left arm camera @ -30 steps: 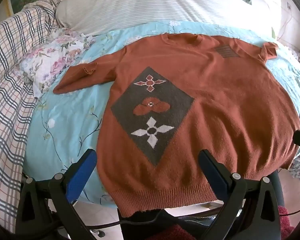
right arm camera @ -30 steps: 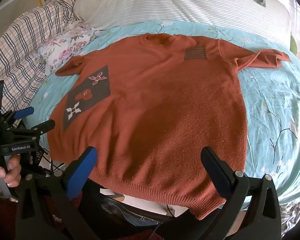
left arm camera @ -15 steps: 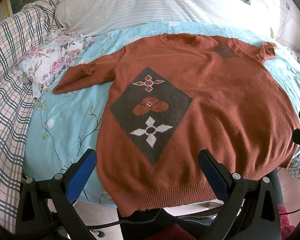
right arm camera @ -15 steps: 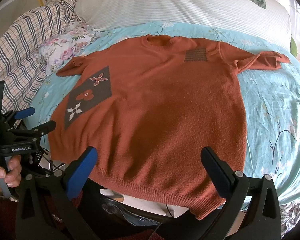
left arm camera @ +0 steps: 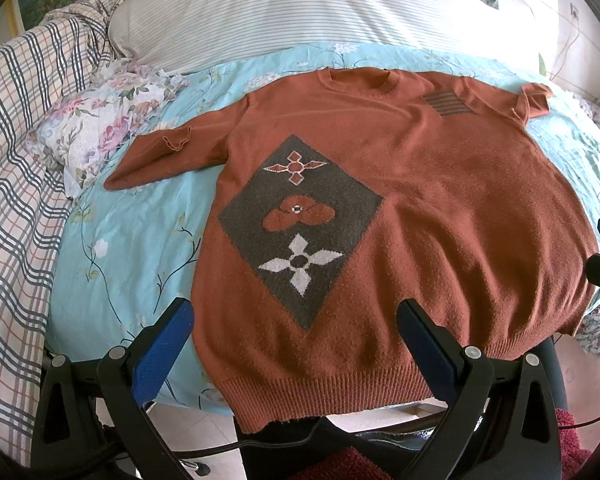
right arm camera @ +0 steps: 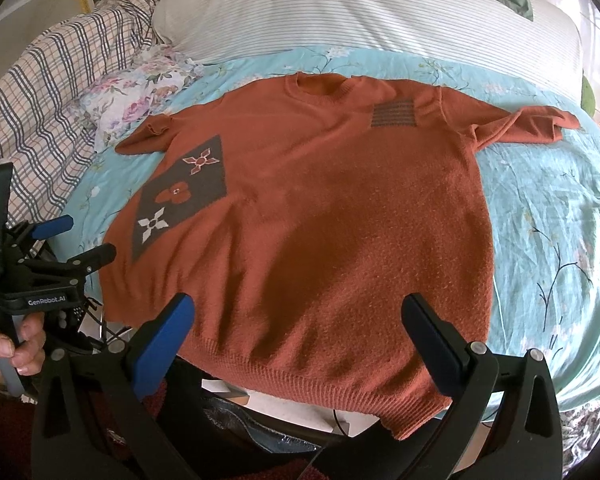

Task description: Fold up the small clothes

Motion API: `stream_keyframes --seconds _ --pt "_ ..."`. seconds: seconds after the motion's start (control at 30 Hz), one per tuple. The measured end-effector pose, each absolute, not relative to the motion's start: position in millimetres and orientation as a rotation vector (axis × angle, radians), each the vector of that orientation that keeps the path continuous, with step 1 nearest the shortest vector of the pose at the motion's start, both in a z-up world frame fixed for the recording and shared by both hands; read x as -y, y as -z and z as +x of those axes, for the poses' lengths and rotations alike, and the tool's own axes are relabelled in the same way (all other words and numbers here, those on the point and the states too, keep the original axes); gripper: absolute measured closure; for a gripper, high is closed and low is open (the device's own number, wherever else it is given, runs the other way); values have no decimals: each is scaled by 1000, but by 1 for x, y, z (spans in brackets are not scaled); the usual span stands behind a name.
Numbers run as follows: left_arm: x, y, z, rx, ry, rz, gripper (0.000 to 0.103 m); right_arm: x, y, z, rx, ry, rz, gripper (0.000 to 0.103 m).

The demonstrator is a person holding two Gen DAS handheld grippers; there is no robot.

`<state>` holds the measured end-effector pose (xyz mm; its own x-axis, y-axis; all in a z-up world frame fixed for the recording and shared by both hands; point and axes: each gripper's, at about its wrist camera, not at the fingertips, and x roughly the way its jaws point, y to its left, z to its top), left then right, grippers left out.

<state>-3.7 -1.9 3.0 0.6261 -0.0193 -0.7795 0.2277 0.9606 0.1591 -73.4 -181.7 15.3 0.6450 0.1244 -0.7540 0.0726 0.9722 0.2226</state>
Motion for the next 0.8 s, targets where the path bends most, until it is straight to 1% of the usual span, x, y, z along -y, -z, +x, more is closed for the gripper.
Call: stream_keyframes --seconds 0.8 --pt "6 -5 -1 -893 154 248 1 182 -20 -71 -848 -44 239 0"
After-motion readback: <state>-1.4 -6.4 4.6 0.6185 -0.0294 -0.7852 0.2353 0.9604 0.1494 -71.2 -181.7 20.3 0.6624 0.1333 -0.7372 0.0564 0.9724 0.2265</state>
